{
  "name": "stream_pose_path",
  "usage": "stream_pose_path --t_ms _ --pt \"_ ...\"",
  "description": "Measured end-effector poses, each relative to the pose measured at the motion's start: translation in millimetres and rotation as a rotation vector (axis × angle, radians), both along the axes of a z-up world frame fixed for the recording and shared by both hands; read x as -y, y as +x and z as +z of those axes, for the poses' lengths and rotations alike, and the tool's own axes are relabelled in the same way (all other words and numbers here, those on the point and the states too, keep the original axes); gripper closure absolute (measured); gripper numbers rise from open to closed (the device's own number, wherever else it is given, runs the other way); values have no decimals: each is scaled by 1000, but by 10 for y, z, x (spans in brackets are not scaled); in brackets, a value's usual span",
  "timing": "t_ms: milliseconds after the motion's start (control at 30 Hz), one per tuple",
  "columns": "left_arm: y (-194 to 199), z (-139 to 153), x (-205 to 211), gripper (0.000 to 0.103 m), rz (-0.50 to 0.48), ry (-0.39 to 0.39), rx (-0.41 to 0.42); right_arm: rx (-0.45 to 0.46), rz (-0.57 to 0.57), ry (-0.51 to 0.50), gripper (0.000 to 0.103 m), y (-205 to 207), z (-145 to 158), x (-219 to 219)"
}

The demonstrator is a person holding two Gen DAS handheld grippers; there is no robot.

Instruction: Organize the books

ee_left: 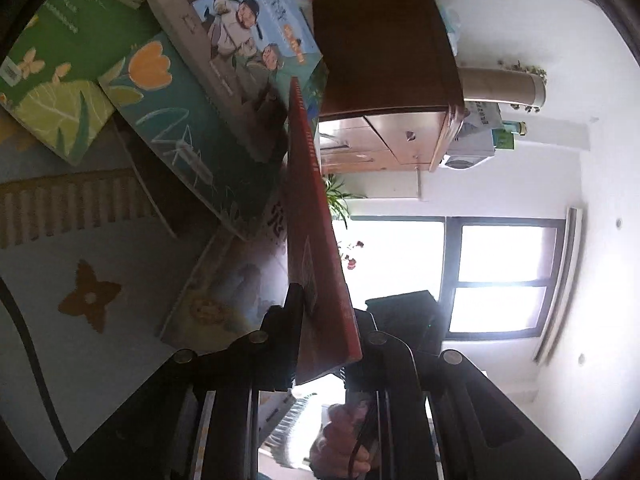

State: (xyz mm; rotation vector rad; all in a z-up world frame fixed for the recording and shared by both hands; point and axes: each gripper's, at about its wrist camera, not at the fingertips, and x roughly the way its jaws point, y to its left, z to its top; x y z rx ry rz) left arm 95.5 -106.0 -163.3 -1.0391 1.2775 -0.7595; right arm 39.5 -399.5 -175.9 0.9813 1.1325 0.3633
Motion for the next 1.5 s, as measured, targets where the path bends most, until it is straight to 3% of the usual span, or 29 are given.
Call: stream_pose_path --t_ms 233,400,433,467,500,567,633,733,833,933,1167,1500 --pt "19 -205 -147 91 52 -86 -113 -59 -77 265 36 -203 -281 57" --pt "90 -224 -79 92 39 -64 -116 -54 -70 268 37 -291 -236 44" --pt "94 -204 -69 92 34 -40 -105 -50 -80 236 43 -284 -218 59" --pt "102 -185 -54 92 31 -12 -92 -54 -89 207 59 -278 -210 63" --pt "106 -143 -43 92 27 42 -68 -58 -97 178 68 -278 -212 83" --pt "110 -72 -9 92 -2 162 -11 -46 -106 155 79 -263 -186 110" --pt "93 15 88 92 -43 293 50 -29 -93 68 80 -258 -80 97" --pt "32 162 290 91 -102 473 168 31 -10 -182 80 -206 218 -57" --pt "-42 337 479 90 -145 597 290 115 89 -431 80 -157 534 -297" --pt "-92 427 570 88 -161 644 354 194 154 -606 80 -172 749 -470" --pt "-261 591 680 85 -177 707 475 329 251 -875 80 -296 990 -693" --pt "-446 1051 333 84 -67 750 571 493 333 -899 80 -375 1427 -960"
